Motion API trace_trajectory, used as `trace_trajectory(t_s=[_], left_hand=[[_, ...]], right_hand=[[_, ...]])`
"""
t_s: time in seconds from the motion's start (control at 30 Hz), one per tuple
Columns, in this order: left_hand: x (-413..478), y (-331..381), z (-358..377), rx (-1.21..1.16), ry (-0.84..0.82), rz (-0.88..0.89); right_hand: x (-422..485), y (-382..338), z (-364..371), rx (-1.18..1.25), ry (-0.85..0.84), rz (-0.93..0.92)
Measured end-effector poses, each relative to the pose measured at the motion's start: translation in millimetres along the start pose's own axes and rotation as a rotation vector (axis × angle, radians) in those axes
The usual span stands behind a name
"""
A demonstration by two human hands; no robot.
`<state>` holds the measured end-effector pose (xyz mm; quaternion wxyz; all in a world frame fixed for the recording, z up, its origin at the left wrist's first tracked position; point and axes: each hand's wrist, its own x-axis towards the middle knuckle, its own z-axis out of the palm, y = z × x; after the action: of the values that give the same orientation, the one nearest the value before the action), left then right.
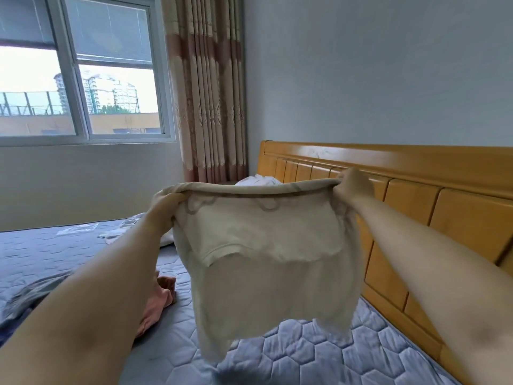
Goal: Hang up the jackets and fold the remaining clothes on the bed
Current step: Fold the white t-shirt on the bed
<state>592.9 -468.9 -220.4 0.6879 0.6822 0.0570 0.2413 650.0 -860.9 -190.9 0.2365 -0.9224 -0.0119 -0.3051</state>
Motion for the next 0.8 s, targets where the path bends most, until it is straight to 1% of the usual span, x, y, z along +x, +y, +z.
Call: trace_trajectory(t_s=[0.07, 0.13, 0.2, 0.27, 0.3, 0.33, 0.43, 0.53, 0.6, 0.63, 0.67, 0.7, 0.77, 0.8], left_hand=[[2, 8, -5, -0.037, -0.027, 0.001], [2, 18, -8, -0.037, -0.077, -0.007], [-5, 28, -8, -0.024, -0.118, -0.005], [-12, 37, -8, -0.006, -0.125, -0.014], [-13, 40, -11, 0.016, -0.136, -0.023], [-16, 44, -14, 0.040, -0.184, -0.038], [-21, 49, -24, 0.064, -0.398, -0.091], [-22, 49, -30, 0.026, -0.535, -0.161], [-18, 45, -34, 0.056, -0.632, -0.210], [-12, 41, -35, 0.077, -0.625, -0.222], [-8, 36, -35, 0.111, -0.580, -0.205], [2, 27, -35, 0.138, -0.496, -0.210], [16, 2, -32, 0.205, -0.271, -0.225], [23, -15, -30, 0.269, -0.167, -0.207]], right_hand=[[6, 6, -6, 0.427, -0.081, 0.120], [4, 7, -11, 0.806, -0.217, 0.225], [-1, 5, -14, 1.043, -0.297, 0.288], [-5, 0, -20, 1.138, -0.363, 0.341], [-7, -2, -25, 1.133, -0.419, 0.342], [-9, -3, -29, 1.114, -0.476, 0.330], [-15, -3, -41, 1.125, -0.659, 0.301], [-16, -6, -42, 1.126, -0.804, 0.309], [-15, -9, -32, 1.100, -0.882, 0.316], [-13, -11, -26, 1.068, -0.898, 0.314], [-8, -10, -17, 1.007, -0.884, 0.320], [-4, -9, -4, 0.908, -0.845, 0.335], [4, -5, 30, 0.571, -0.697, 0.348], [7, -2, 53, 0.374, -0.613, 0.297]])
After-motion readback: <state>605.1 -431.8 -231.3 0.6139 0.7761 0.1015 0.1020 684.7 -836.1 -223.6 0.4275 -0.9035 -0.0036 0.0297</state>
